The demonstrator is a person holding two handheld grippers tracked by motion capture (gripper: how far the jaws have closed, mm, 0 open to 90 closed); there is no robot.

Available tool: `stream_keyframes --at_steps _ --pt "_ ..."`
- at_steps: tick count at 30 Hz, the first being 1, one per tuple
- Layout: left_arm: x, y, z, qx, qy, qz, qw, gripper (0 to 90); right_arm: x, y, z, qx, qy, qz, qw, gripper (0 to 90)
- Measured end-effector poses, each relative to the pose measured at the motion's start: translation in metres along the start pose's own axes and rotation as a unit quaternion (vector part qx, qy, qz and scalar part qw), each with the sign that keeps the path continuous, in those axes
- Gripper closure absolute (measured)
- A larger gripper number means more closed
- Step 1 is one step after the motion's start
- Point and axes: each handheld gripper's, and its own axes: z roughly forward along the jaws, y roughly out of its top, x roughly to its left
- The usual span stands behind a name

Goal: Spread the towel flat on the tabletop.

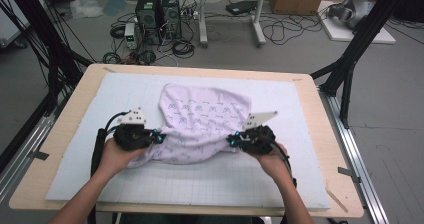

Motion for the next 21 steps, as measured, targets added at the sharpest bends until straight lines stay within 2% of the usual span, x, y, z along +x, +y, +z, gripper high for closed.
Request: stream_keyframes --at_steps 2,3,4,6,7,8,10,11,13,14,15,18,21 --pt "0.012 0.008 0.009 0.001 0.014 -0.016 0.9998 86.2 -0.017 0.011 -0.003 -0.005 -0.011 0.020 0.9997 84.6" --pt "0.017 0.010 0.015 0.008 0.025 -0.013 0.9996 86.2 -0.026 0.016 -0.001 -0.001 -0.018 0.029 0.9994 84.6" --pt "0.022 0.011 0.021 0.014 0.029 -0.020 0.9993 86.2 -0.032 0.019 0.003 0.005 -0.024 0.033 0.9991 84.6" --pt "0.031 0.008 0.033 0.026 0.039 -0.032 0.9984 86.1 -0.043 0.021 0.014 0.024 -0.037 0.042 0.9982 84.6" --pt "0.038 0.006 0.041 0.046 0.044 -0.037 0.9973 86.1 -0.048 0.020 0.020 0.027 -0.036 0.049 0.9978 84.5" --pt "0.045 0.002 0.048 0.053 0.046 -0.052 0.9962 86.0 -0.053 0.019 0.027 0.033 -0.032 0.061 0.9971 84.5" --pt "0.051 -0.001 0.054 0.061 0.049 -0.060 0.9951 85.6 -0.059 0.015 0.043 0.049 -0.035 0.072 0.9956 84.1" --pt "0.053 -0.002 0.055 0.058 0.048 -0.064 0.9951 85.0 -0.060 0.013 0.049 0.058 -0.035 0.076 0.9948 83.6" --pt "0.052 -0.001 0.051 0.055 0.052 -0.056 0.9955 80.8 -0.060 0.011 0.059 0.065 -0.037 0.072 0.9946 80.5" --pt "0.051 -0.001 0.046 0.050 0.054 -0.056 0.9957 78.2 -0.060 0.011 0.060 0.066 -0.037 0.071 0.9946 75.6" --pt "0.051 0.000 0.043 0.043 0.055 -0.057 0.9959 73.3 -0.060 0.011 0.058 0.064 -0.048 0.072 0.9942 70.4" --pt "0.049 0.004 0.025 0.027 0.057 -0.057 0.9964 66.5 -0.056 0.013 0.046 0.034 -0.048 0.073 0.9956 66.2" --pt "0.044 0.006 0.008 0.017 0.056 -0.043 0.9974 59.1 -0.041 0.017 0.030 -0.003 -0.045 0.049 0.9977 63.7"
